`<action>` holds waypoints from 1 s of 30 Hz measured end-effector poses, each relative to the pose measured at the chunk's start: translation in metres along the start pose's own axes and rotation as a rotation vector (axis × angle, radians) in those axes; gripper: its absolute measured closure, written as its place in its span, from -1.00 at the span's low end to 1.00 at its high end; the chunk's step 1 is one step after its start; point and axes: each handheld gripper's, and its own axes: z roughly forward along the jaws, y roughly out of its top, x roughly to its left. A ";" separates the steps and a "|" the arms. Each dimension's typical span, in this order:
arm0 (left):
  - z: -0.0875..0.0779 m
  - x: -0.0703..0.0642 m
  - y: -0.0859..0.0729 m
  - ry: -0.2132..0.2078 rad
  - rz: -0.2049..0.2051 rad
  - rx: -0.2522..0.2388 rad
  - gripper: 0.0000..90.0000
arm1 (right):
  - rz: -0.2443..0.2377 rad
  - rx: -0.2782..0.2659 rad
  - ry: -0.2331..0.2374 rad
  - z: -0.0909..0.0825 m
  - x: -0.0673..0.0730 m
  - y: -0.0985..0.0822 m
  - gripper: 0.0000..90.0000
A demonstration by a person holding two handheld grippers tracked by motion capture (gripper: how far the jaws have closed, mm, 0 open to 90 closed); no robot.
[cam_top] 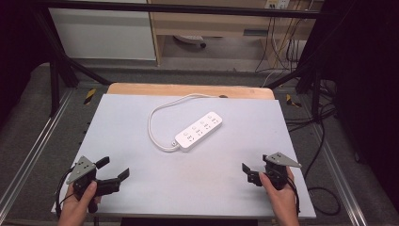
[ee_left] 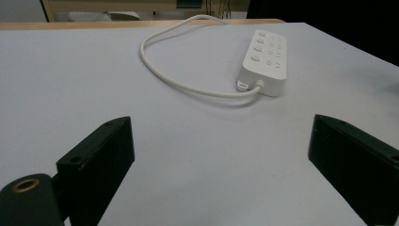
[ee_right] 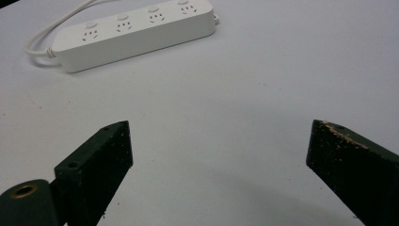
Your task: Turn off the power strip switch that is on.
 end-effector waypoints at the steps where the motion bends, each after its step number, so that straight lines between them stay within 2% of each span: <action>1: 0.000 0.000 0.000 -0.001 0.003 0.001 -0.84 | 0.001 0.002 -0.002 0.000 0.000 0.000 -0.86; 5: 0.000 -0.002 0.000 -0.001 0.014 0.004 -0.84 | 0.007 0.016 -0.012 0.000 0.001 0.001 -0.88; 11: 0.001 -0.003 -0.001 0.004 0.025 0.009 -0.84 | 0.004 0.008 -0.014 -0.002 0.002 0.002 -0.88; 20: 0.005 0.000 0.000 0.005 0.035 0.001 -0.88 | -0.020 0.014 0.068 -0.010 0.014 0.021 -0.90; 24: 0.009 0.006 0.002 0.029 0.047 -0.001 -0.88 | -0.018 0.012 0.087 -0.007 0.014 0.033 -0.86; 27: 0.009 0.010 0.001 0.049 0.037 0.001 -0.88 | -0.007 -0.001 0.098 -0.003 0.013 0.043 -0.85; 30: 0.008 0.010 0.001 0.052 0.033 0.001 -0.87 | -0.003 -0.010 0.109 0.003 0.013 0.055 -0.87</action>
